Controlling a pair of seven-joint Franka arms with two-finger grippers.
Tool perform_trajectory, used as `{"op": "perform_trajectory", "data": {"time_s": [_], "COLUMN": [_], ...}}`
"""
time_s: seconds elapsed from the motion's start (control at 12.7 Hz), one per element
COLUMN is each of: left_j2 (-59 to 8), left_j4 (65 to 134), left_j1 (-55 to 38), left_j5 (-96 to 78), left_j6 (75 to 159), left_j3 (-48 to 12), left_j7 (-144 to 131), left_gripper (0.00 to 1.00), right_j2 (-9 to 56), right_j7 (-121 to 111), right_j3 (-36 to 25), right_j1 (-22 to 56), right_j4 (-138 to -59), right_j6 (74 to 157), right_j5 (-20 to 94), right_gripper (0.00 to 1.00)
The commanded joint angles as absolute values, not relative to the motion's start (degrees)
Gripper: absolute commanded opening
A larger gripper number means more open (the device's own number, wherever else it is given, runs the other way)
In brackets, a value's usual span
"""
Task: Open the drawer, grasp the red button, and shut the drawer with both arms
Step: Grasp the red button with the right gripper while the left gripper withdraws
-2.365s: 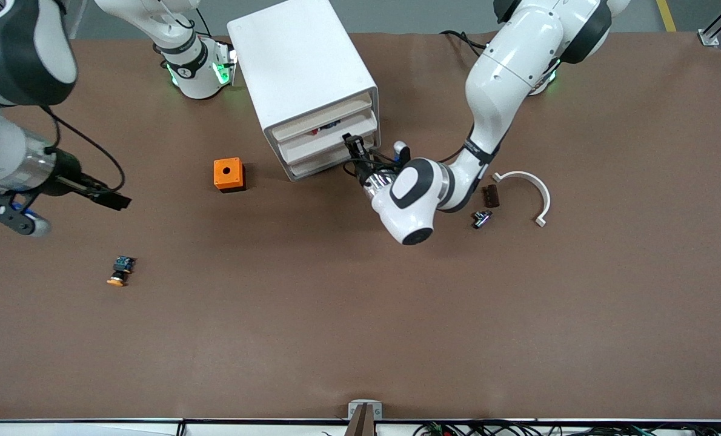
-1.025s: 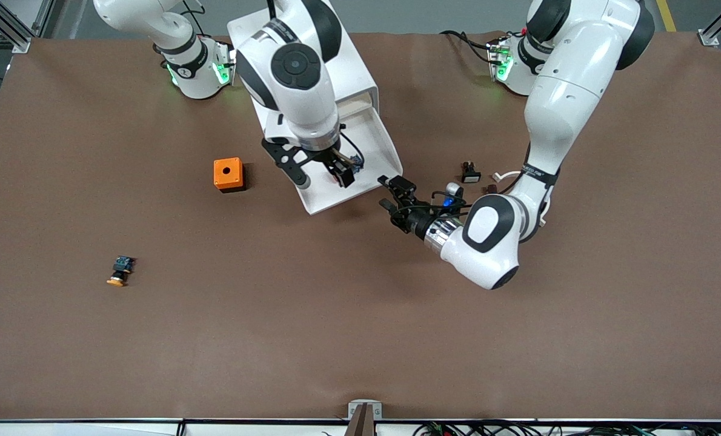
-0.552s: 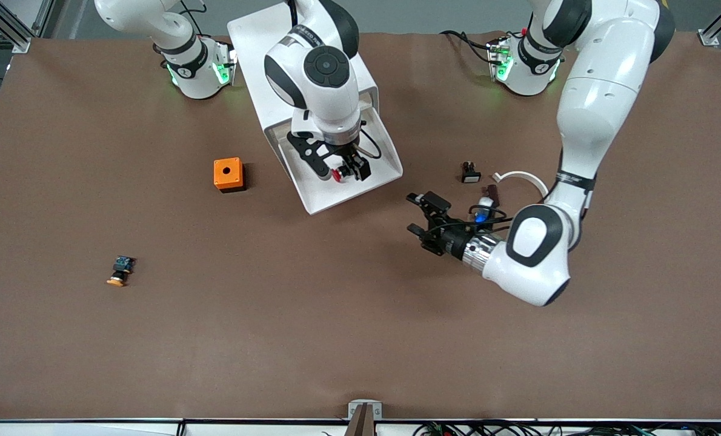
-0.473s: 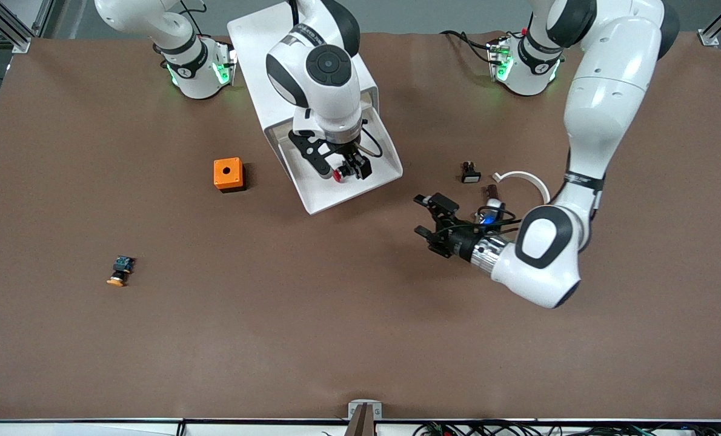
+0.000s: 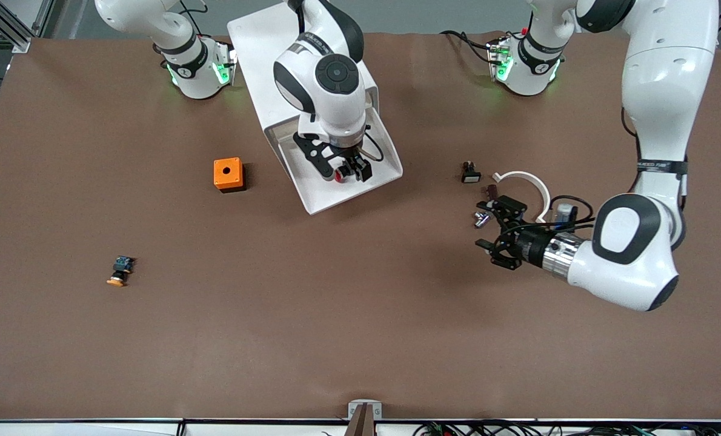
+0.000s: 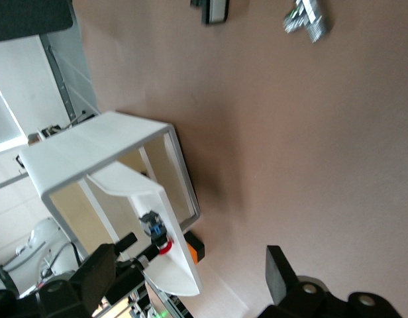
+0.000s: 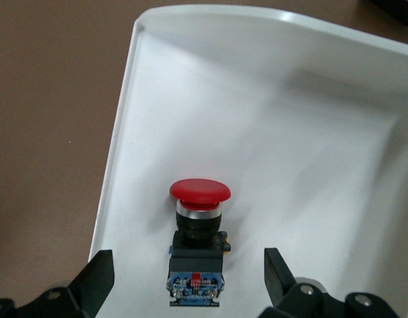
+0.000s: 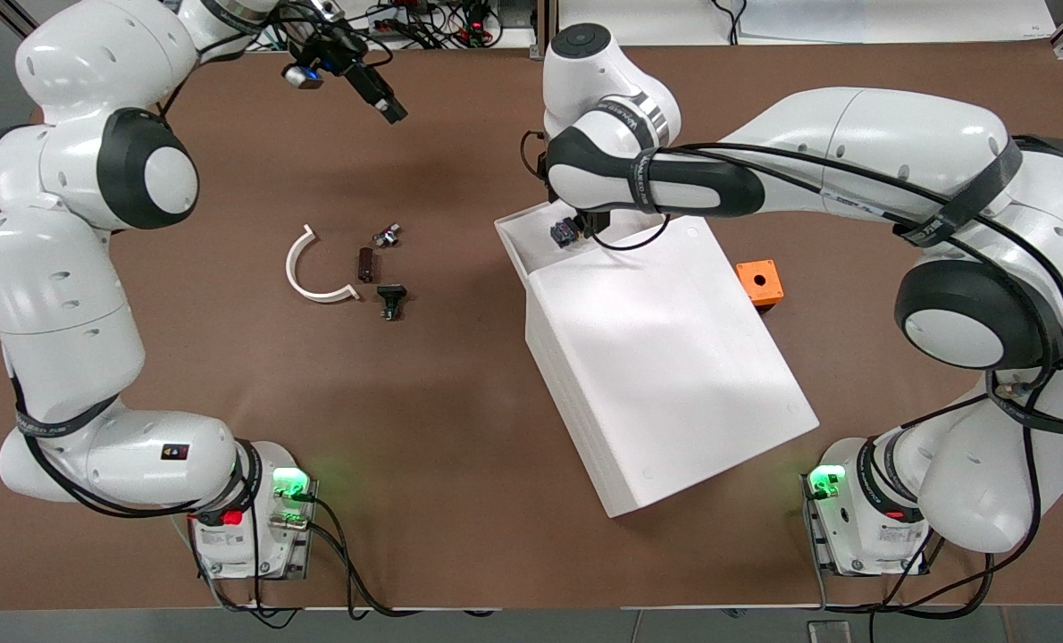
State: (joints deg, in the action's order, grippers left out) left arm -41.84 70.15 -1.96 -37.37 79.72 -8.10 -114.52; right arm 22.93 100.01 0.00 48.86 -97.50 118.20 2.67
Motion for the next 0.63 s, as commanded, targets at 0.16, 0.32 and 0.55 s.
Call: {"op": "perform_trajectory", "data": {"time_s": [0.16,0.32,0.55], "left_j2": [-38.77,-35.79,-33.31], "left_j4": [69.17,69.26,69.35], "left_j1": [-2.2,-2.55,-1.68], "left_j5": [-24.9,-22.15,-22.06], "left_j6": [77.7,77.61,76.99], "left_j3": [-8.7,-8.88,-8.09], "left_j7": [-106.48,-96.55,-91.15], "left_gripper": [1.0,1.0,1.0], "right_j2": [23.99,23.99,24.35], "right_j7": [102.66,102.57,102.66], "right_j3": [-0.7,-0.7,-0.7], "right_j1": [51.15,51.24,51.24], "right_j4": [-97.73,-97.82,-97.82], "right_j6": [119.71,119.71,119.71], "right_j5": [1.41,1.41,1.32], "right_gripper": [1.0,0.86,0.48]}}
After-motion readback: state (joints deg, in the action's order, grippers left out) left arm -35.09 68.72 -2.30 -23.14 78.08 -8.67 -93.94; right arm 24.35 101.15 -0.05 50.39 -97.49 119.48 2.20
